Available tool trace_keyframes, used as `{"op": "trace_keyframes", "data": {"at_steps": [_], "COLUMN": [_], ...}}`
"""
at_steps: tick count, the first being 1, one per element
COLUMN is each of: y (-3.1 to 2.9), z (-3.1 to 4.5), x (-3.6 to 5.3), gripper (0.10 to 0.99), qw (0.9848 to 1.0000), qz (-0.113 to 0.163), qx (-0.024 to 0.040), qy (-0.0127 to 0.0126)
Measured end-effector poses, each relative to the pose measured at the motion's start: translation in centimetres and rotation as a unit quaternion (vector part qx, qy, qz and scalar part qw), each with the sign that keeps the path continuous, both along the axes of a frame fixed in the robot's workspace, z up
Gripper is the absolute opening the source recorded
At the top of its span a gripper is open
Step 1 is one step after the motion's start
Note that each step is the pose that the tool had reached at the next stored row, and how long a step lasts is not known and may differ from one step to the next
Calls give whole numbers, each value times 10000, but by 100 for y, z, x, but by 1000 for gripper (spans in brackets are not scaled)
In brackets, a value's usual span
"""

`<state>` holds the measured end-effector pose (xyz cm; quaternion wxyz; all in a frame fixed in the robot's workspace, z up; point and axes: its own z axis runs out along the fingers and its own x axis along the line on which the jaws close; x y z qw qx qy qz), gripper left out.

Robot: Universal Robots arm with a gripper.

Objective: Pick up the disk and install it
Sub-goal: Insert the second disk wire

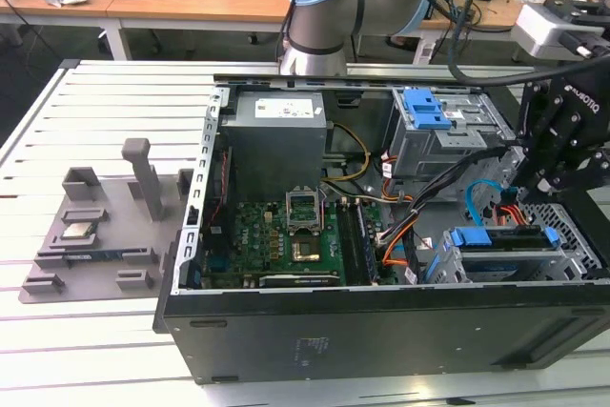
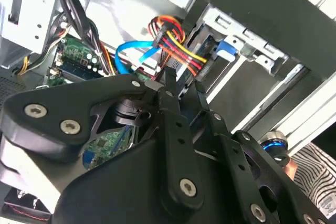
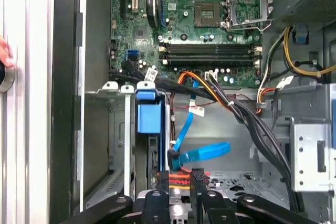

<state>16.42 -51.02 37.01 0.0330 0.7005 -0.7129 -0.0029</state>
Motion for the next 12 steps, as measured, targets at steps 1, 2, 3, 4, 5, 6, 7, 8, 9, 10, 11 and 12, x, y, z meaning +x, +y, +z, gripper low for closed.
{"op": "trace_keyframes", "data": {"at_steps": [1,2,3,4,5,6,7,8,9,10,11,12], "y": [0,0,0,-1,-3,-6,-11,-16,-30,-38,-44,-51], "z": [0,0,0,1,1,0,0,-1,-9,-15,-19,-25], "x": [-20,-50,-75,-106,-131,-149,-169,-197,-285,-344,-387,-439], "gripper": [302,302,302,302,302,302,302,302,302,161,161,161], "qw": [10000,10000,10000,10000,10000,10000,10000,10000,9999,9999,9998,9997], "qz": [1,3,5,9,16,23,32,48,120,172,208,254], "qx": [0,0,0,-1,-1,0,0,0,0,0,0,0], "qy": [0,-1,-2,-4,-4,-4,-4,-4,-4,-4,-4,-4]}}
